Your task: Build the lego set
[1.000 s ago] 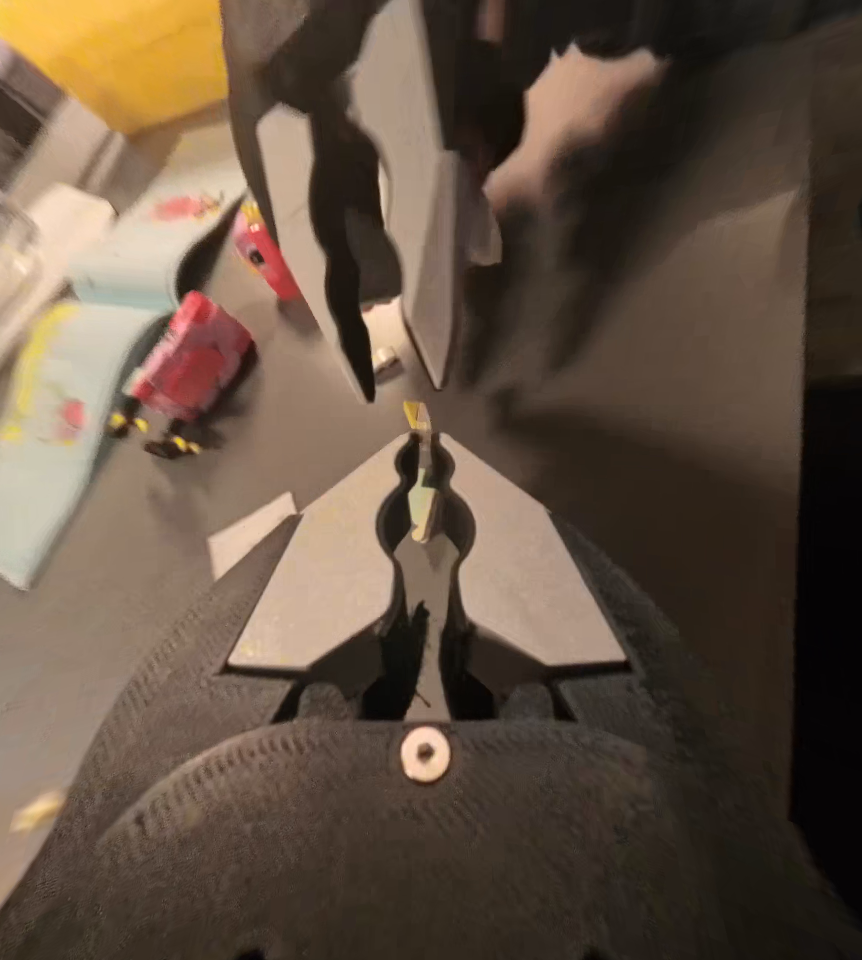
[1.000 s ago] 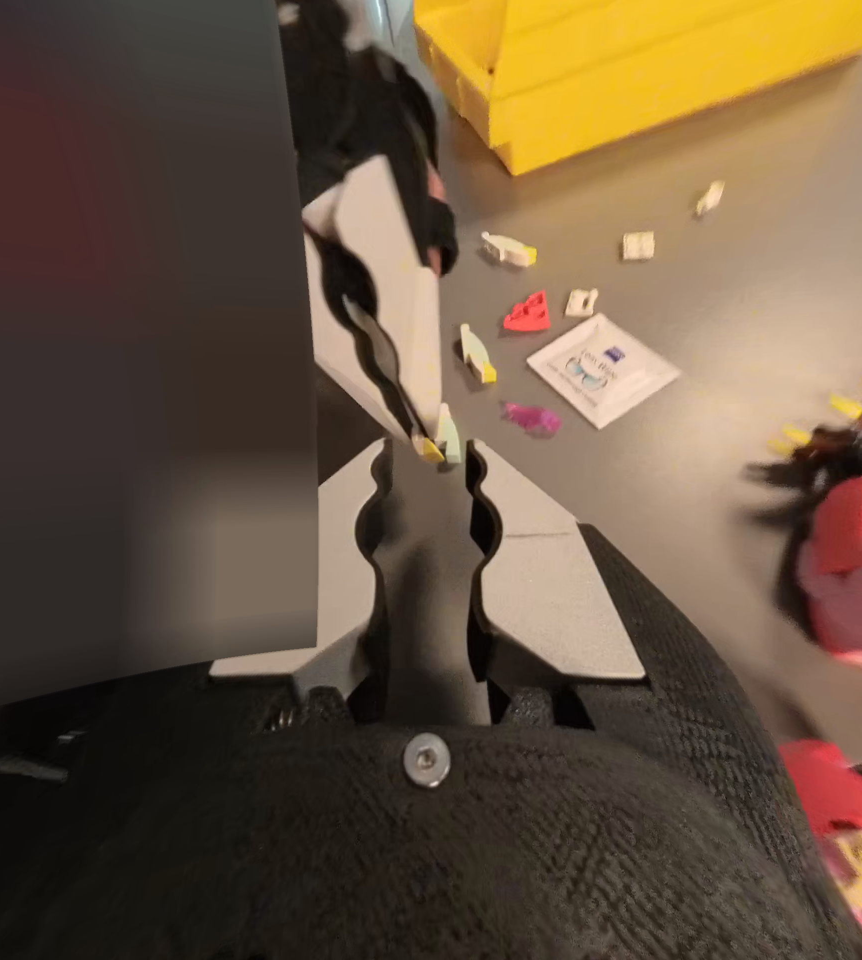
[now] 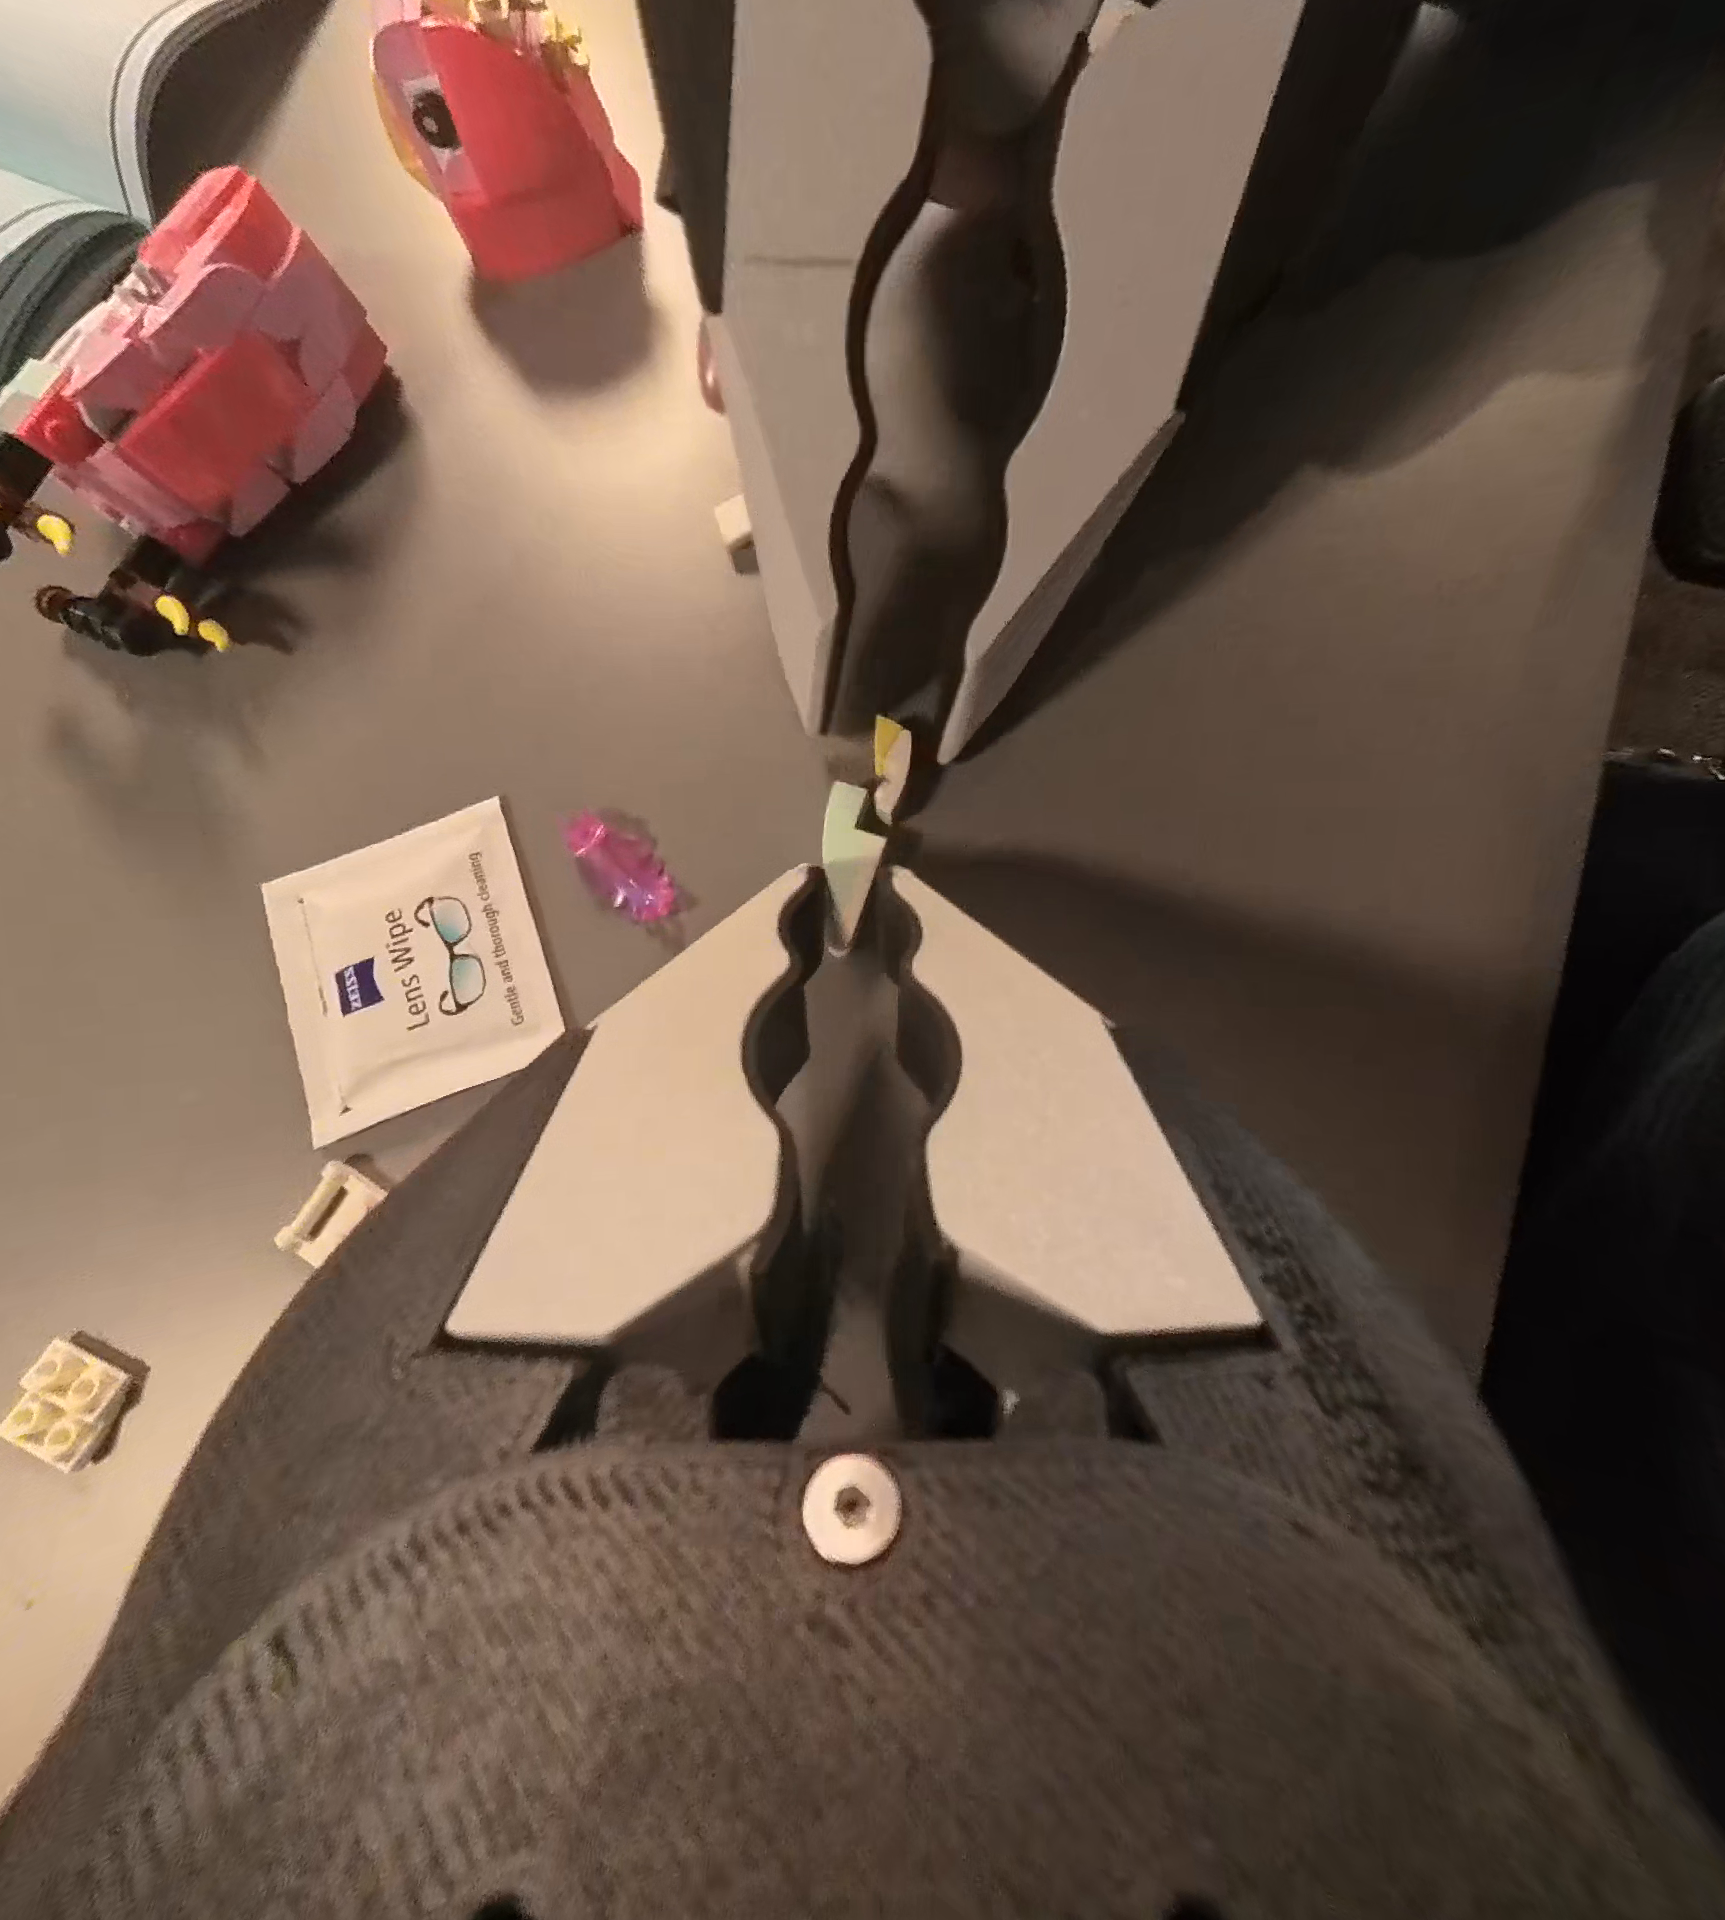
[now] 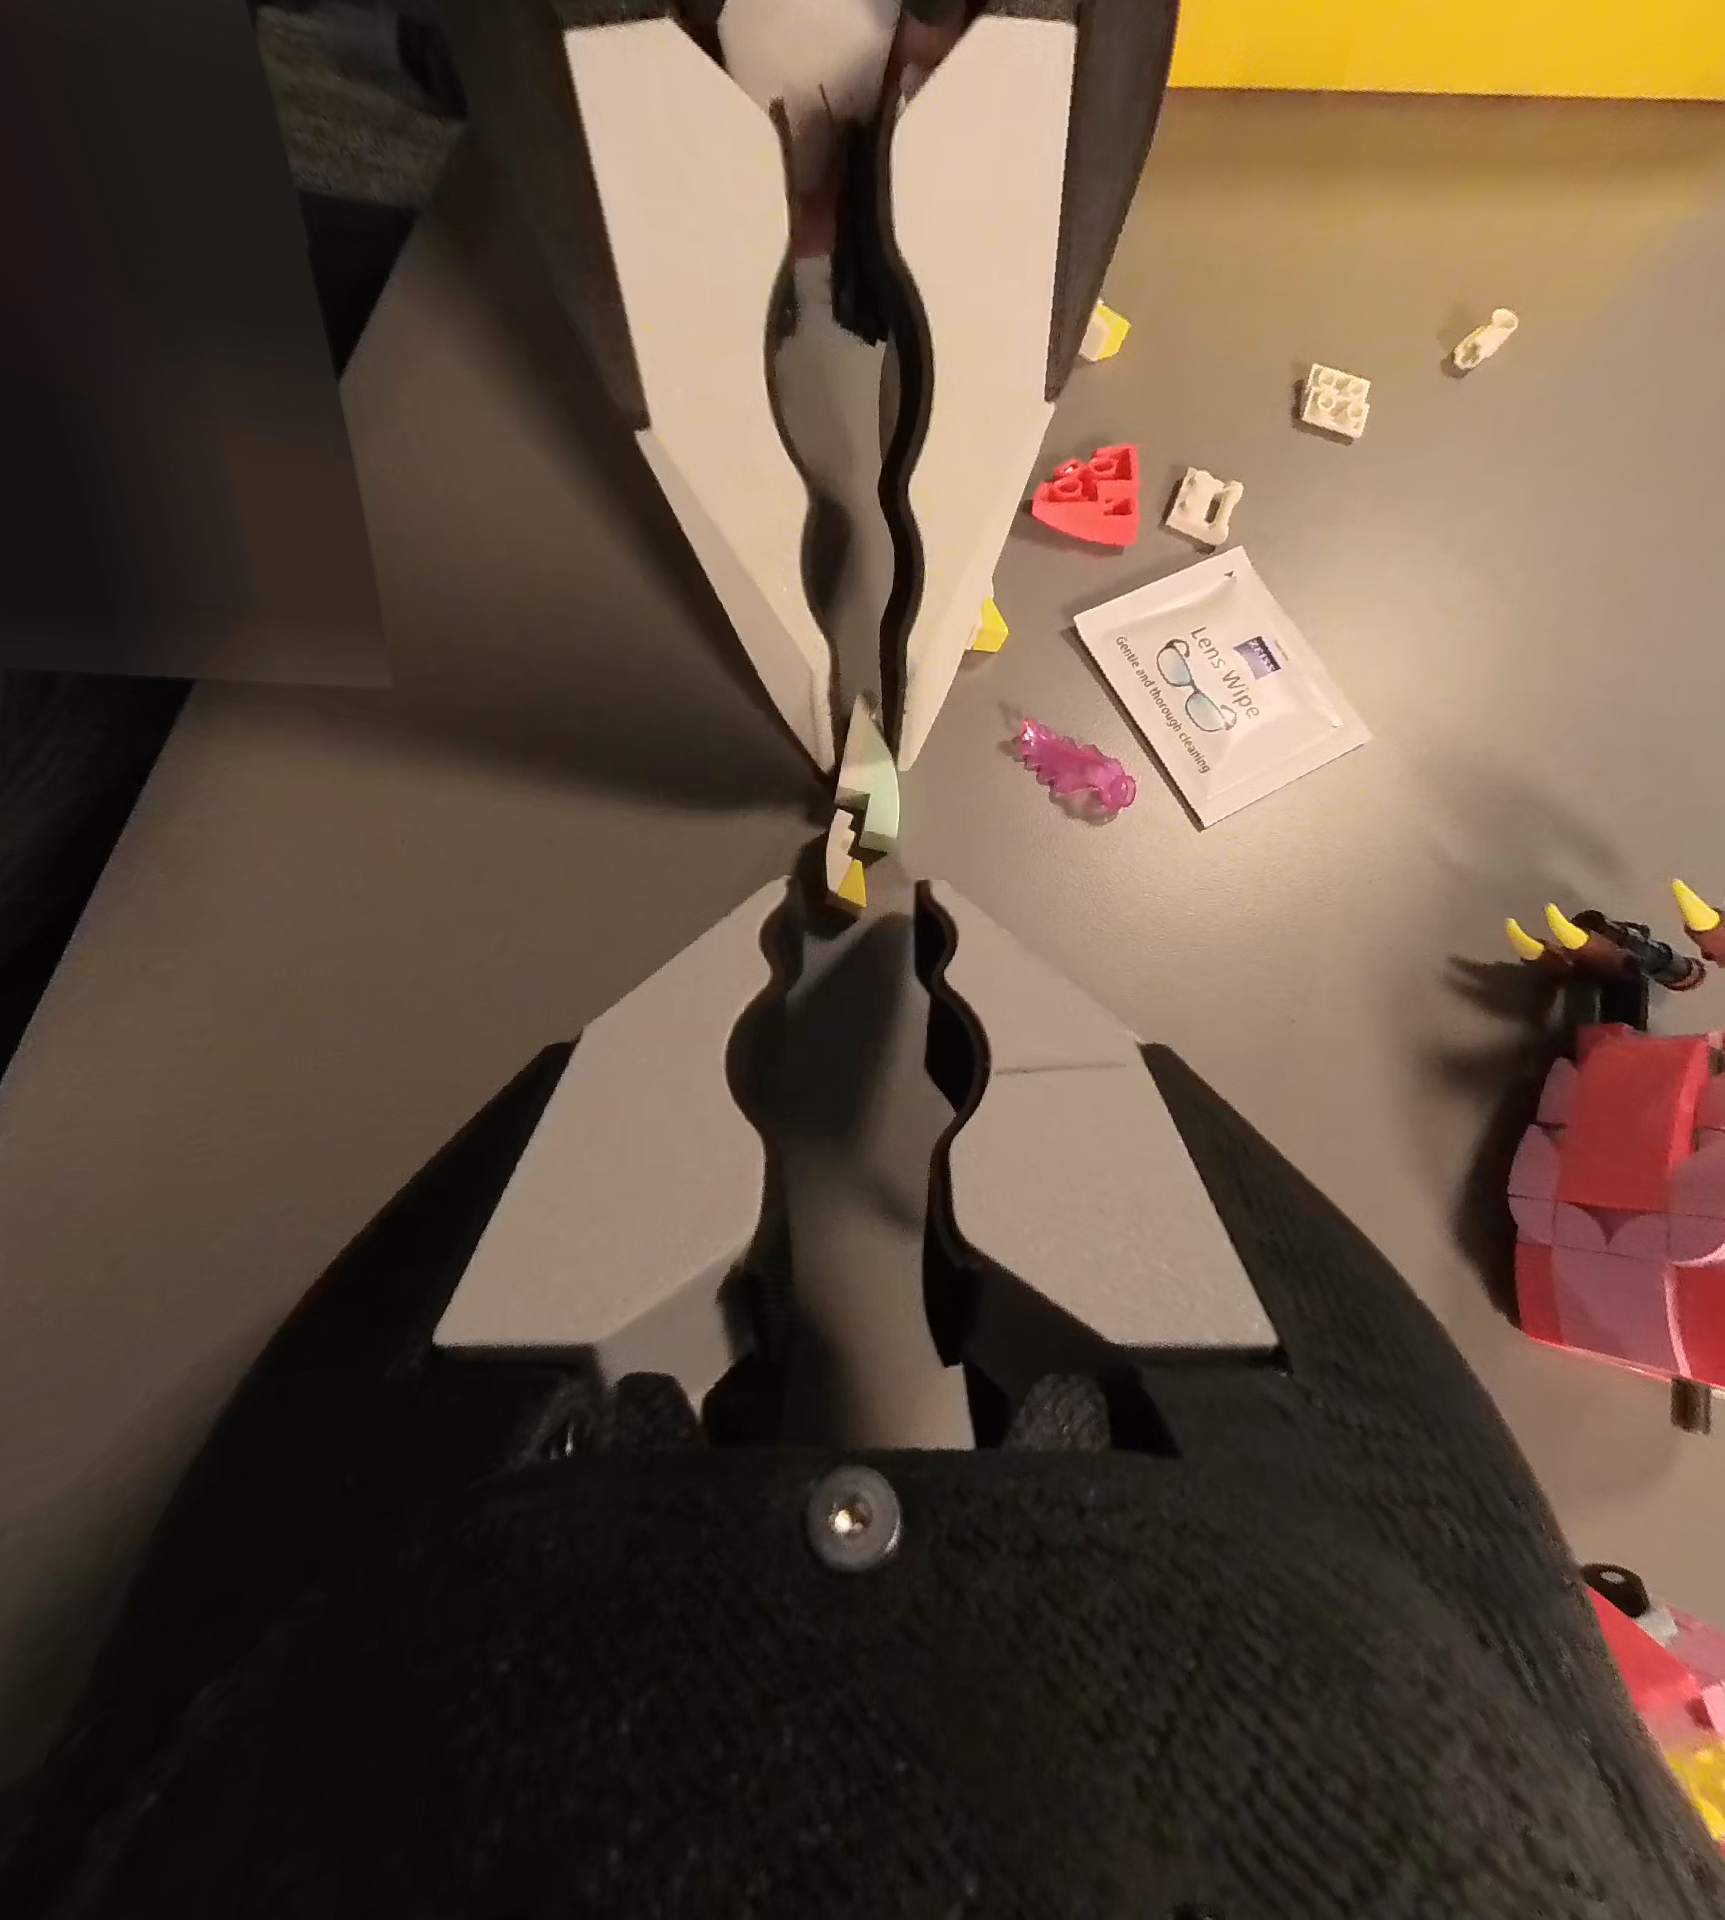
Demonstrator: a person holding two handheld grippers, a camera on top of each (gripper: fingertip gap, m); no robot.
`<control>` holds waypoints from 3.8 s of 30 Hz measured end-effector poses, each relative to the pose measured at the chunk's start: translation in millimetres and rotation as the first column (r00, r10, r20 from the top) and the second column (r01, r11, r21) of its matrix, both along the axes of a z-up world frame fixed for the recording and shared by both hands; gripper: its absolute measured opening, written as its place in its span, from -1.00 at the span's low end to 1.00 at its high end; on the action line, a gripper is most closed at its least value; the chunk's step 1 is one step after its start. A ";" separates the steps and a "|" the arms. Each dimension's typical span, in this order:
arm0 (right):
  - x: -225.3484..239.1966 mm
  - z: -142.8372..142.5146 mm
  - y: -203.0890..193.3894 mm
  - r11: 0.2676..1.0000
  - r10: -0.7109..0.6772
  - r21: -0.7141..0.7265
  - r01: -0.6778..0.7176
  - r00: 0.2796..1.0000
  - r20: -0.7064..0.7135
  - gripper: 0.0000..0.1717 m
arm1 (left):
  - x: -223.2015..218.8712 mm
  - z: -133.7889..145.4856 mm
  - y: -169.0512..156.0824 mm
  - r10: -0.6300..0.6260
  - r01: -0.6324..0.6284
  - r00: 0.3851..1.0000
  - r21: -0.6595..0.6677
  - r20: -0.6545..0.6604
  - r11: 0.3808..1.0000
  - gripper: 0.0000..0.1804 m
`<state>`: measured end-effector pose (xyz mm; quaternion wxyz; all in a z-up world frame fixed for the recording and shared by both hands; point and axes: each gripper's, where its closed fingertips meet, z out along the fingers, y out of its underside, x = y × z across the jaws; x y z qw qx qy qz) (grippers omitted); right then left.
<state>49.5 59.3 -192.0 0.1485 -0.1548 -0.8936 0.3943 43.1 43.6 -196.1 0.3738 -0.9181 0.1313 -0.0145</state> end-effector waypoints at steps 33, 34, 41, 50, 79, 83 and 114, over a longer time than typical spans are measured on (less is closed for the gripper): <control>-10.1 14.6 -12.2 0.997 0.035 0.081 -0.014 0.965 -0.261 -0.92 | -2.4 14.4 1.3 -0.015 0.030 0.988 0.099 -0.154 0.995 -0.92; -10.9 13.2 -12.6 0.998 0.022 0.058 -0.008 0.970 -0.243 -0.92 | -3.5 12.9 1.0 -0.011 0.025 0.989 0.091 -0.148 0.996 -0.92; -9.8 26.5 21.2 0.998 -0.051 -0.037 0.047 0.994 -0.102 -0.57 | -2.5 2.3 2.9 0.008 -0.008 1.000 0.028 -0.025 1.000 -0.92; -17.3 -0.7 56.8 0.981 -0.188 0.062 0.185 0.981 0.052 -0.73 | -4.9 7.7 -3.8 0.059 -0.058 0.998 0.049 -0.011 0.997 -0.63; -188.6 37.8 -54.8 0.970 -0.231 -0.062 0.234 0.971 0.055 -0.60 | -108.7 96.1 -108.7 0.588 -0.493 0.801 0.681 0.112 0.542 -0.69; -157.6 106.5 -13.4 0.890 -0.405 -0.328 0.318 0.880 -0.247 -0.64 | -109.7 96.7 -109.5 0.596 -0.495 0.795 0.686 0.110 0.533 -0.66; -45.9 15.6 156.5 0.392 -0.898 -0.213 0.895 0.422 0.122 -0.51 | -99.5 100.0 -92.1 0.534 -0.384 0.845 0.723 0.025 0.574 -0.51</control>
